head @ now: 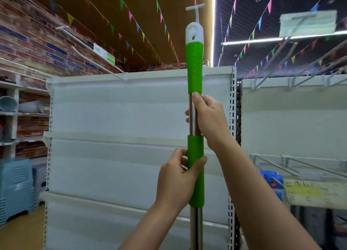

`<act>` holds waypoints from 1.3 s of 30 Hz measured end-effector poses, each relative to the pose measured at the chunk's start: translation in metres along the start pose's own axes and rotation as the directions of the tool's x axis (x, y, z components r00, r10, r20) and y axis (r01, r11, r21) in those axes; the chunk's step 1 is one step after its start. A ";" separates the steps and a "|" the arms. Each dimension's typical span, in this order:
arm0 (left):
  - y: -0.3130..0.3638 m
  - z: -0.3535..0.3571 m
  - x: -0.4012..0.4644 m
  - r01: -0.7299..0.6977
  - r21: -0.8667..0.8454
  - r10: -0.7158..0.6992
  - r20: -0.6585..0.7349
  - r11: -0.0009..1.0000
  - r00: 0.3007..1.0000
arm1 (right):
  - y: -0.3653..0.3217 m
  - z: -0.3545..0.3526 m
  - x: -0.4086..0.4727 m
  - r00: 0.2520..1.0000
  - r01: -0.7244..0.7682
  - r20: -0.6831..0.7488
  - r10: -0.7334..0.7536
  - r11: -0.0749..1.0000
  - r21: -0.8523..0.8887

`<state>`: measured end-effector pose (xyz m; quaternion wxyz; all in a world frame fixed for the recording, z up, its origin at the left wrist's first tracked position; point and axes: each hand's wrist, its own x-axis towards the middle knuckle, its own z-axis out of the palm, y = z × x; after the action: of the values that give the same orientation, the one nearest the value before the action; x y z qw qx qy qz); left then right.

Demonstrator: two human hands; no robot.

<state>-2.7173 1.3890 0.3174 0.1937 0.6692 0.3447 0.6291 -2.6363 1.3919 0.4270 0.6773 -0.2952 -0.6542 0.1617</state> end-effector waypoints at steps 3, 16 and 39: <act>0.003 0.002 0.001 -0.008 -0.002 0.008 -0.016 1.000 1.000 | 0.000 -0.003 0.005 1.000 -0.016 0.018 0.016 1.000 0.004; -0.023 0.019 0.028 0.070 0.045 -0.073 0.065 0.997 0.995 | 0.036 -0.008 0.030 0.983 -0.183 -0.033 0.180 0.979 -0.091; -0.099 0.055 0.131 0.071 0.278 -0.151 0.278 0.958 0.949 | 0.118 -0.008 0.094 0.966 -0.260 -0.079 0.248 0.929 -0.264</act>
<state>-2.6890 1.5591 0.3344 0.1876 0.7550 0.4299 0.4582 -2.5997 1.5388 0.4291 0.6179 -0.4710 -0.6114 0.1498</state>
